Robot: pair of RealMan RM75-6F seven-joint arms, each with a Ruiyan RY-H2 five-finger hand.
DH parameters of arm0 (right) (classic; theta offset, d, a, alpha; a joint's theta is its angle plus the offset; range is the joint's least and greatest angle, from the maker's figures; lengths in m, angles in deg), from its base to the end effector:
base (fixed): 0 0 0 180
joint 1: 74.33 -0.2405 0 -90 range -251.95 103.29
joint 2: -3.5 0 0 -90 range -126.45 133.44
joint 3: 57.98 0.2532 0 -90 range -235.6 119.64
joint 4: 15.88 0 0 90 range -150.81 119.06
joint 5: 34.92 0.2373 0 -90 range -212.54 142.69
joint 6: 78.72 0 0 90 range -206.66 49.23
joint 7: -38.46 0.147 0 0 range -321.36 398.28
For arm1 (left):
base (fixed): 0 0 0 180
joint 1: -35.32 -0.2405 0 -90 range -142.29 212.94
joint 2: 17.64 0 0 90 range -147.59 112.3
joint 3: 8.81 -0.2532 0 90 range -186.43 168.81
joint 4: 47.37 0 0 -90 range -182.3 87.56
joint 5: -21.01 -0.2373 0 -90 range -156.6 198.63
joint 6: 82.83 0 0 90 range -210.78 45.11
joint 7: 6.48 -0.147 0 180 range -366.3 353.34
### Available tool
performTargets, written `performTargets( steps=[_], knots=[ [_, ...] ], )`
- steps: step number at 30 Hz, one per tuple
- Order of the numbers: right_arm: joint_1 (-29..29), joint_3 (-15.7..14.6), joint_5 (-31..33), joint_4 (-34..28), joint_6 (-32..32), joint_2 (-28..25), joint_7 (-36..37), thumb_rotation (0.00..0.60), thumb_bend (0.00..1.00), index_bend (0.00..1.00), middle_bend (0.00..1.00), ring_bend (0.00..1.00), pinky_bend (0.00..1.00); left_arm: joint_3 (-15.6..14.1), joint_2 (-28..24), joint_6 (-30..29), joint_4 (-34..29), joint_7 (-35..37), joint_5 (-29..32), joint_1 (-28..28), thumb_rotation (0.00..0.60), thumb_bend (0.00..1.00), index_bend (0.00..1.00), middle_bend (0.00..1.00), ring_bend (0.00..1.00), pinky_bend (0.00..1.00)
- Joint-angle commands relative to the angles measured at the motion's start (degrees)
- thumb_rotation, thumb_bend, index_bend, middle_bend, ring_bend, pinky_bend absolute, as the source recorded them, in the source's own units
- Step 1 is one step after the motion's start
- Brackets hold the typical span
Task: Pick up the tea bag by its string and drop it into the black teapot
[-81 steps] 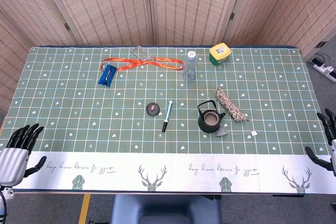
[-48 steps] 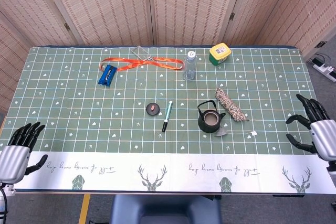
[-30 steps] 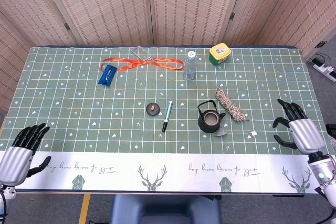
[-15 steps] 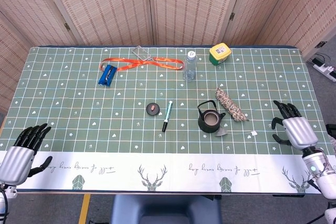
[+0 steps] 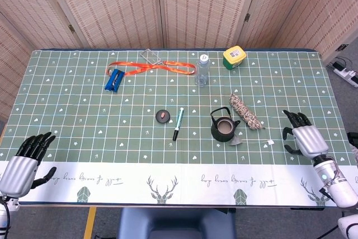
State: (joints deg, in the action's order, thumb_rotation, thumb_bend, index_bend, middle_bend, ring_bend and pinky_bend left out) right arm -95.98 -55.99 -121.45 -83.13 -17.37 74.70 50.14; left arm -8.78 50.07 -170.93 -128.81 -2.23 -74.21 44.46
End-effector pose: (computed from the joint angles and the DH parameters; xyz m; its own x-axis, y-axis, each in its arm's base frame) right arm -0.3655 -0.2940 0.1013 0.5311 -0.2470 0.8105 -0.8473 -0.1605 0.5062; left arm -0.3193 0.1997 0.1218 0.4508 -0.0329 0.8920 0.8654 -0.2286 -0.4458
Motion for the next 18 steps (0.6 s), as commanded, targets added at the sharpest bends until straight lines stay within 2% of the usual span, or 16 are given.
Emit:
performTargets(
  steps=[1,4,18],
  knots=[
    [-0.1,-0.3,-0.1,1.6,0.0,1.6,0.5,0.600,0.35,0.53,0.00,0.00,0.00,0.0,0.0,0.0,0.0,0.0,0.0,0.0,0.600,0.29,0.03,0.03,0.07,0.10],
    [-0.1,-0.5,-0.4,3.3,0.5,2.9,1.6,0.600,0.39,0.53,0.00,0.00,0.00,-0.1,0.0,0.0,0.0,-0.2,-0.1,0.1,0.600,0.29,0.03,0.03,0.07,0.10],
    [-1.2,-1.0,0.2,6.4,-1.2,5.0,1.5,0.600,0.39,0.53,0.00,0.00,0.00,-0.5,0.1,0.5,0.3,-0.1,-0.3,0.3,0.600,0.29,0.03,0.03,0.07,0.10]
  ],
)
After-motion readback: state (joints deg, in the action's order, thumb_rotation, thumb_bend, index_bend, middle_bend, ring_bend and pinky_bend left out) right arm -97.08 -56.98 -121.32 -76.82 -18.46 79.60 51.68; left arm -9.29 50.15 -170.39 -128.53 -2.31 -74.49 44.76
